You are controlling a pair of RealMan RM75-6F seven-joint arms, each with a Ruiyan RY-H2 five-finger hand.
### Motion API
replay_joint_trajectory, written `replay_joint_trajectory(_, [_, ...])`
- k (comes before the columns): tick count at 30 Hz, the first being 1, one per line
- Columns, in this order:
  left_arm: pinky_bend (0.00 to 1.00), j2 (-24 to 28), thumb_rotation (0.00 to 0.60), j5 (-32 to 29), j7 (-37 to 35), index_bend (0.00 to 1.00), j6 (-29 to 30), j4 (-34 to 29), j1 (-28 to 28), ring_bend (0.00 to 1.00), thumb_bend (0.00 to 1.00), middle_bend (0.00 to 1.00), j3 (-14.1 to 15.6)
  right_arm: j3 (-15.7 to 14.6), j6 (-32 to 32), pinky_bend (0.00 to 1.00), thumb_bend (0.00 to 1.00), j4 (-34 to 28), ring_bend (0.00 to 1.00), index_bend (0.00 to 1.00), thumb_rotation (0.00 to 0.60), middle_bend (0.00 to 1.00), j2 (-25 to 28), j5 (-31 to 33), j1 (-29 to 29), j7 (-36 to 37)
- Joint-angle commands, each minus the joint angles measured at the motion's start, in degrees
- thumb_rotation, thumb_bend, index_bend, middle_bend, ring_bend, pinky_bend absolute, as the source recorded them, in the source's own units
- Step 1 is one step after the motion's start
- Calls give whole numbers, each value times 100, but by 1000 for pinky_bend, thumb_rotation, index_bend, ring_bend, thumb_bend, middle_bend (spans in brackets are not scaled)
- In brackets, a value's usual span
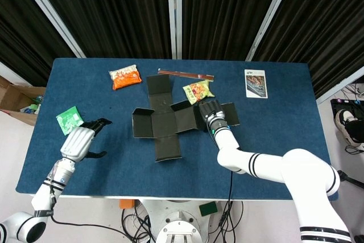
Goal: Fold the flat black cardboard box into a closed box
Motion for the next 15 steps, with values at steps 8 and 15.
replay_joint_trajectory(8, [795,-940,600,-697,1156,0,-310,1092,-374,466,0,0,-421,-71,221,1000,286,-216,788,462,600,316,42,-295,-38,48])
replay_joint_trajectory(15, [797,-1428,600,-782,984,0,-482,1600,-609,467,0,0,-568,-29,239,1000,286,-245,788,463,600,316,31,-430,-62,133])
